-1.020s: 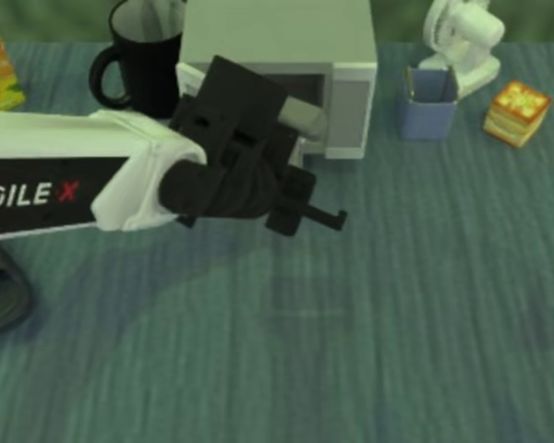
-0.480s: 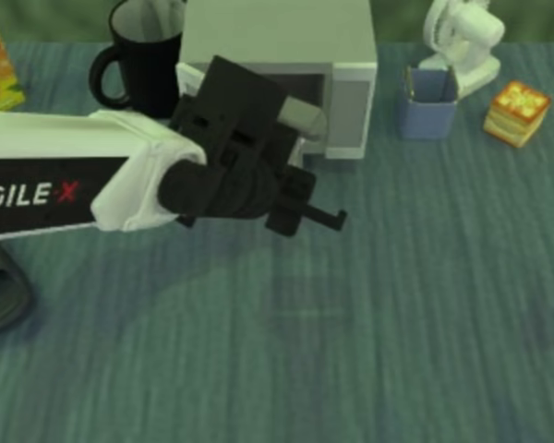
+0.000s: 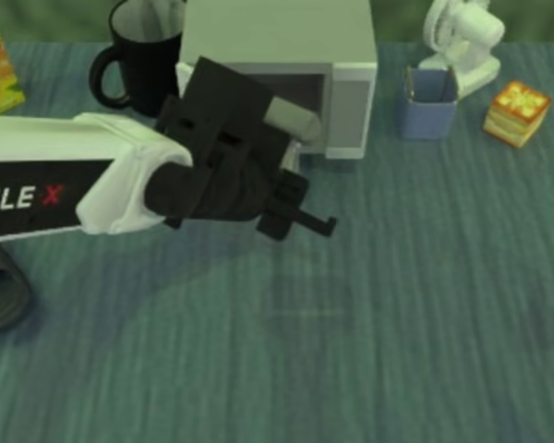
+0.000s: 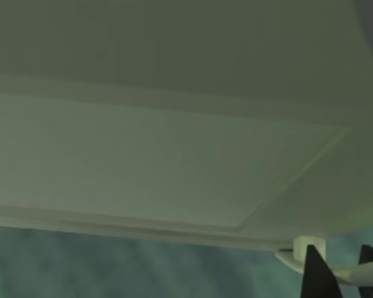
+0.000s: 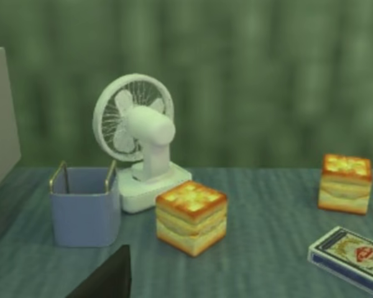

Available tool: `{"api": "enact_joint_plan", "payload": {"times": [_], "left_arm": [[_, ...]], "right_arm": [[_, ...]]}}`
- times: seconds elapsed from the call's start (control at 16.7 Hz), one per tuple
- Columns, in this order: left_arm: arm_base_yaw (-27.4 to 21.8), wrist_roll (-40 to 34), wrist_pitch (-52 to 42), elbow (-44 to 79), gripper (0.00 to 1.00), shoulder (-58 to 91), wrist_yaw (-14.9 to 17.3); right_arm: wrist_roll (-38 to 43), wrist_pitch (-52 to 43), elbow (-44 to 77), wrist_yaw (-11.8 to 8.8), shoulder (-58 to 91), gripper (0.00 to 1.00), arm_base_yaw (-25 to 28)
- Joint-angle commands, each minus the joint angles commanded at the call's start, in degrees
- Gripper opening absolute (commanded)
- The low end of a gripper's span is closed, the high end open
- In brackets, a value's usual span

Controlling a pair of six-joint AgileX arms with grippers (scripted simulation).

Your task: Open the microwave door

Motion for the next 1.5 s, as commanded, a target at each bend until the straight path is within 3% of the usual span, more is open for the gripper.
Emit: {"api": "enact_joint_plan", "payload": {"times": [1.5], "left_arm": [[0.4, 0.88, -0.07, -0.68, 0.0, -0.17, 0.61]], "right_arm": [[0.0, 0.0, 0.0, 0.0, 0.0, 1.0, 0.0]]}}
